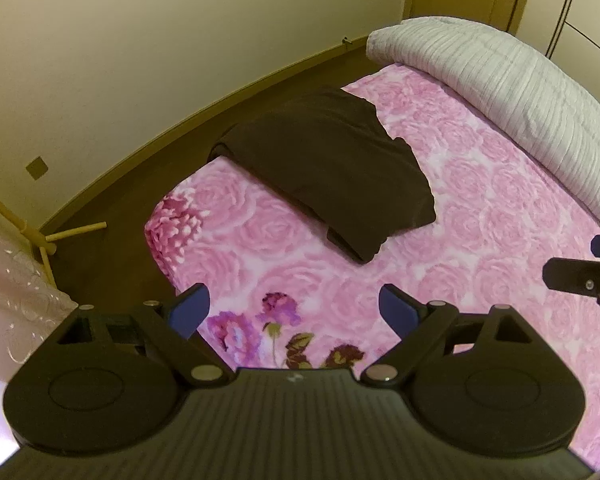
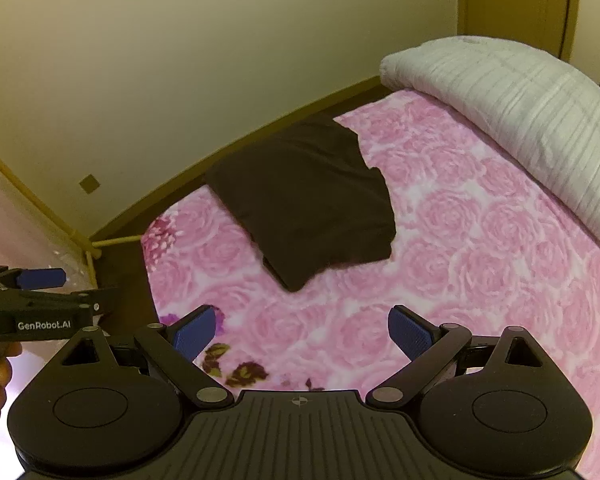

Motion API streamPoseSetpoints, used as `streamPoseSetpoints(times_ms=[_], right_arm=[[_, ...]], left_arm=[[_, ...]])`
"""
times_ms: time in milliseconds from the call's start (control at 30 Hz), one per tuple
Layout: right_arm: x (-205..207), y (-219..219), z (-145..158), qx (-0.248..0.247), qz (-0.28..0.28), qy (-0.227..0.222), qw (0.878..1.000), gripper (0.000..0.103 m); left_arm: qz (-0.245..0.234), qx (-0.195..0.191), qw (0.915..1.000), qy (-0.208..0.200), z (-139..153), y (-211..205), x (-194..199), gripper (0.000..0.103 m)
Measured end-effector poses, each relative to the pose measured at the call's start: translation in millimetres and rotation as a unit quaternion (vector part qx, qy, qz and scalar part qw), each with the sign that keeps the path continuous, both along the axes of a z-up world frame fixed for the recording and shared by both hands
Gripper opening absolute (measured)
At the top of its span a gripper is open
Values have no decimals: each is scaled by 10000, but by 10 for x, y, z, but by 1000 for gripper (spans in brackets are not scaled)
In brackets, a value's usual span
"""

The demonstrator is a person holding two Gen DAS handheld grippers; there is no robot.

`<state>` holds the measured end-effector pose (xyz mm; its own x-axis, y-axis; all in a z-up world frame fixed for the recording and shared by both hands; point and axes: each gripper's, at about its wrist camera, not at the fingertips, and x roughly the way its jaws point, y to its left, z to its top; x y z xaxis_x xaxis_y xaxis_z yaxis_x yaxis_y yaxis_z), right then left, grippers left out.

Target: Fold clothes

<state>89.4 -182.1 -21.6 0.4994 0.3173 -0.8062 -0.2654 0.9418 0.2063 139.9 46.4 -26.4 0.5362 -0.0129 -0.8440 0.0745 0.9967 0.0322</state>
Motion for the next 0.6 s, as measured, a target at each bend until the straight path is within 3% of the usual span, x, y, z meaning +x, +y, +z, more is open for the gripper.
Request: streamPoseSetpoints(times_ms=[600], right_arm=[[21,-24,80,170,71,80,9998,96]], left_arm=[[-48,27,10000,-14,111,-68,-2,90]])
